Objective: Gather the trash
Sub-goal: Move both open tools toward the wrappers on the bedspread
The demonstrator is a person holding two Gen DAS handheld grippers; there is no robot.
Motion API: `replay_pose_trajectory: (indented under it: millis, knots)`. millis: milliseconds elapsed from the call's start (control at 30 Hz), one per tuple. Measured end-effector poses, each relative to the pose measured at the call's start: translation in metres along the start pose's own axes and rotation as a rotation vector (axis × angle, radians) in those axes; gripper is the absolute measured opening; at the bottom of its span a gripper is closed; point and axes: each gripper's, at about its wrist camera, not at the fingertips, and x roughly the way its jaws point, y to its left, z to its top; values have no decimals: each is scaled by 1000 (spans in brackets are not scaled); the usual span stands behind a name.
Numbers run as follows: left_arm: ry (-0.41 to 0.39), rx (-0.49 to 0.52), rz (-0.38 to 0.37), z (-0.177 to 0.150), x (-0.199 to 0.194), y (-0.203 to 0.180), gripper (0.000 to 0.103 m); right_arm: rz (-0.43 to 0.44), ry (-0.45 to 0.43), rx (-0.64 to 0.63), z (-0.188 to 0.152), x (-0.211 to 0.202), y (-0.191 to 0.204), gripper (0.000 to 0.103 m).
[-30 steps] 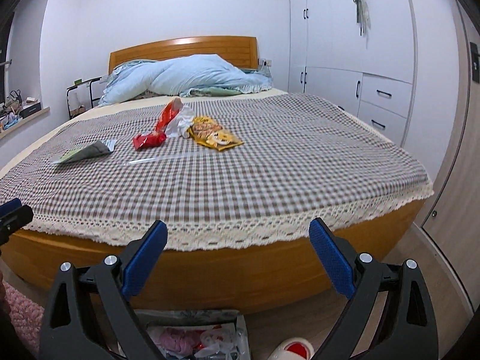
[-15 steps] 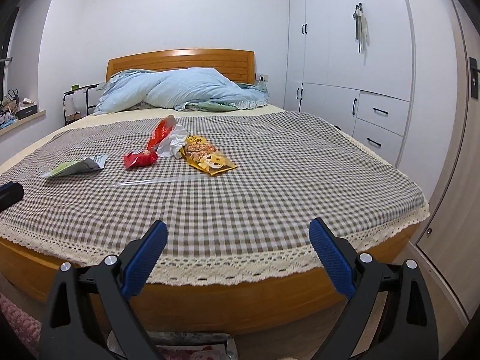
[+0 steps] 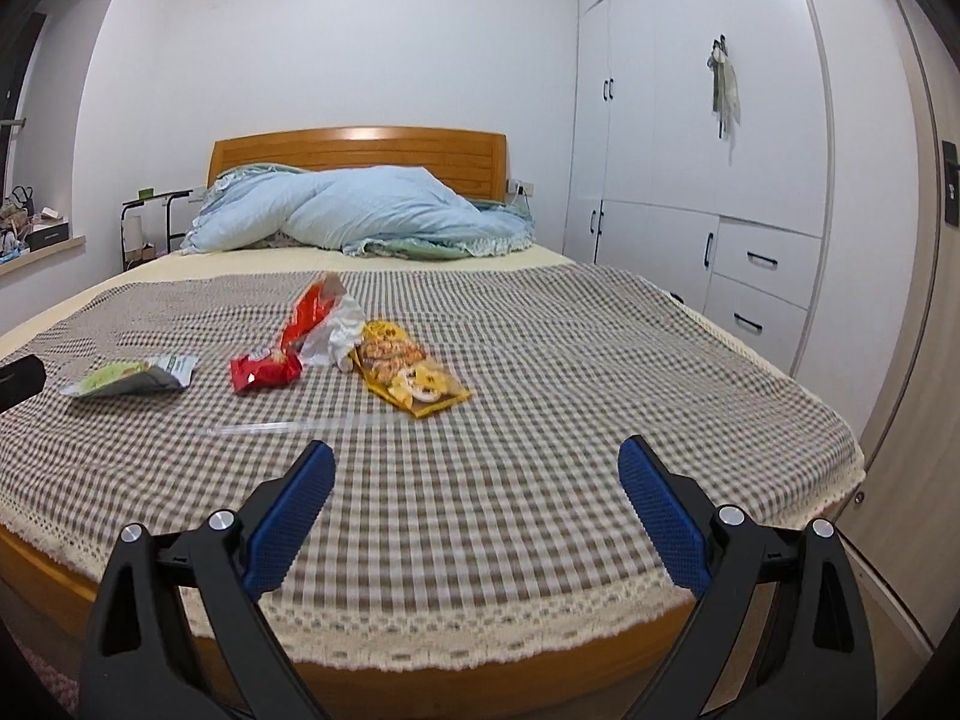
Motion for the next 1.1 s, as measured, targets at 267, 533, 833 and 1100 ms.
replay_pose_trajectory:
  millis: [267, 533, 833, 1100]
  knots:
    - [-40, -4, 23, 19, 19, 4, 95, -6, -63, -4, 23, 15, 8, 91]
    - [-60, 9, 25, 27, 34, 8, 95, -16, -82, -21, 32, 36, 15, 91]
    - [-16, 8, 64, 22, 51, 22, 95, -11, -51, -41, 20, 56, 20, 91]
    - [55, 9, 67, 22, 78, 28, 96, 1, 16, -39, 30, 83, 18, 91]
